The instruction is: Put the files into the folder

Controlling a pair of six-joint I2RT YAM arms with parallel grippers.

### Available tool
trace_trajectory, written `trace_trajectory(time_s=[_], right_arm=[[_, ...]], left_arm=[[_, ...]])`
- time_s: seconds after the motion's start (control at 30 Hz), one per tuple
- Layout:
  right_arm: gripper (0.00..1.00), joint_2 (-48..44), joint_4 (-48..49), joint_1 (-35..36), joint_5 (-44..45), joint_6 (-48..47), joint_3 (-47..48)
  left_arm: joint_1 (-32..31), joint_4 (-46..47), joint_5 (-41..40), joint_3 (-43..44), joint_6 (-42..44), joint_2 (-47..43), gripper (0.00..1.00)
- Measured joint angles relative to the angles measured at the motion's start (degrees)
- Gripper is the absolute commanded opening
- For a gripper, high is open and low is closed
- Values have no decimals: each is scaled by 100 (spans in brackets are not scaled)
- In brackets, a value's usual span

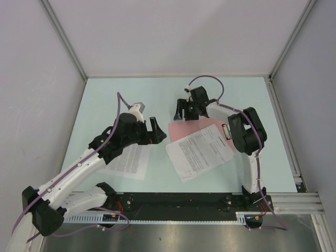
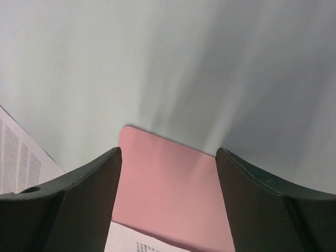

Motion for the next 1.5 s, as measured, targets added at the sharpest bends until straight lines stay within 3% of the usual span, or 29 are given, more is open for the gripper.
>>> trace_trajectory(time_s=[0.17,0.3,0.4,0.53,0.7,0.8,0.87,0.97,1.17,1.33,1.5], right_arm=[[86,-636,-986,44,791,-70,-269],[90,-1598,-1777,-131,2028,-164,-439],[89,-2345,-2057,-579,2420,-170,-741],[89,-3233,-1958,-1349,2468,-13,-1991],[88,-4518,-2052,-1676,2245,295,-3799],[88,-5206,-2094,-1714,2048,422,-4251],[88,-5569,-2087,-1714,1939,442,-4374],[88,-5834,-2065,-1722,1836,448,-4411],[87,-5945,-2033,-1770,1681,448,-4470],[87,-5945,-1985,-1886,1556,428,-4481],[87,-5943,-1912,-1987,1434,424,-4483]], left_arm=[[-133,374,304,-361,2,535,96],[-756,595,317,-372,-2,1558,94],[-1228,732,243,-369,-33,1939,95],[-1473,811,131,-369,-173,2291,95],[-1486,944,-289,-494,-468,2402,77],[-1486,1132,-470,-490,-588,2671,73],[-1486,1200,-601,-459,-669,2988,68],[-1486,1202,-826,-380,-772,3434,67],[-1482,1357,-1019,-201,-973,3672,53],[-1482,1394,-1043,-201,-1119,3698,49],[-1482,1335,-1080,-212,-1204,3694,29]])
